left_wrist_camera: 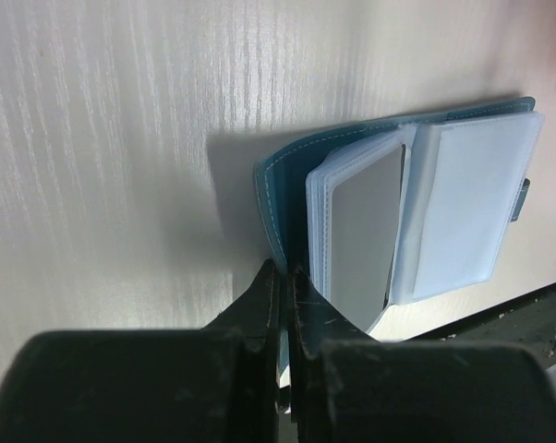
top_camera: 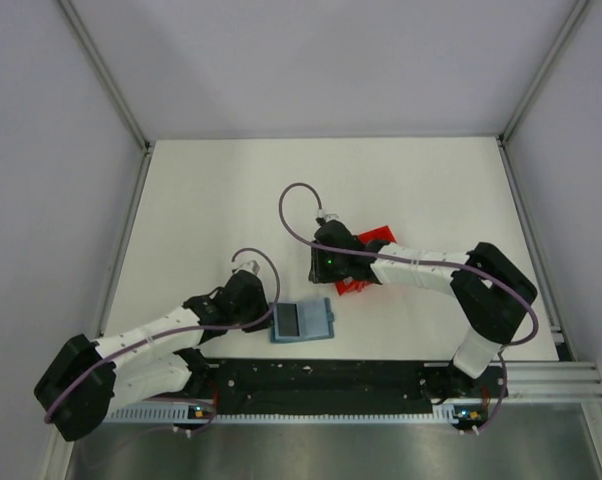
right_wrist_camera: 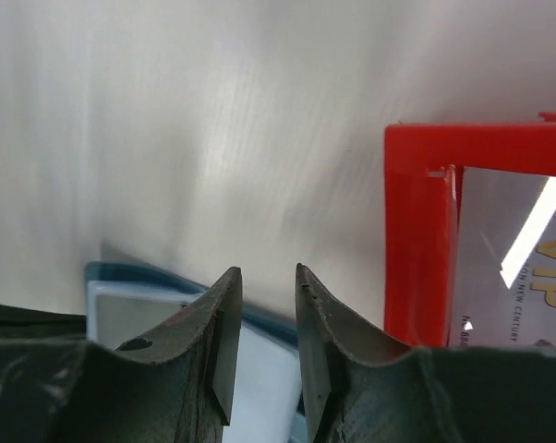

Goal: Put the credit cards into the card holder
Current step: Close the card holder at the center of the board.

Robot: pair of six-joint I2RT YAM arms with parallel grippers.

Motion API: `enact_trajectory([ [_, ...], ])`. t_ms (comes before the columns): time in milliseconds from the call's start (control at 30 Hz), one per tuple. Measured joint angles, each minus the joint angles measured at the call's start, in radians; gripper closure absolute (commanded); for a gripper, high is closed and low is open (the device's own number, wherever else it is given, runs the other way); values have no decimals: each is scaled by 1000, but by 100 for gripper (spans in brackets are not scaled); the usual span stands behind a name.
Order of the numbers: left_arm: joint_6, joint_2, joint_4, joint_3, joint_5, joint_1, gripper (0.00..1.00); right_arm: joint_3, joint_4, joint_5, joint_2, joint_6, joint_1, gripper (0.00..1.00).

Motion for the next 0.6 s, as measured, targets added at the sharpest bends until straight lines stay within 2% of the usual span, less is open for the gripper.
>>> enact_trajectory([
  [133,6,0,-26,10,-8,0,100,1,-53,9,37,-7,-20,70],
  [600,37,20,-113,65,-28,0,100,-51,-90,57,5,-87,-111,69],
])
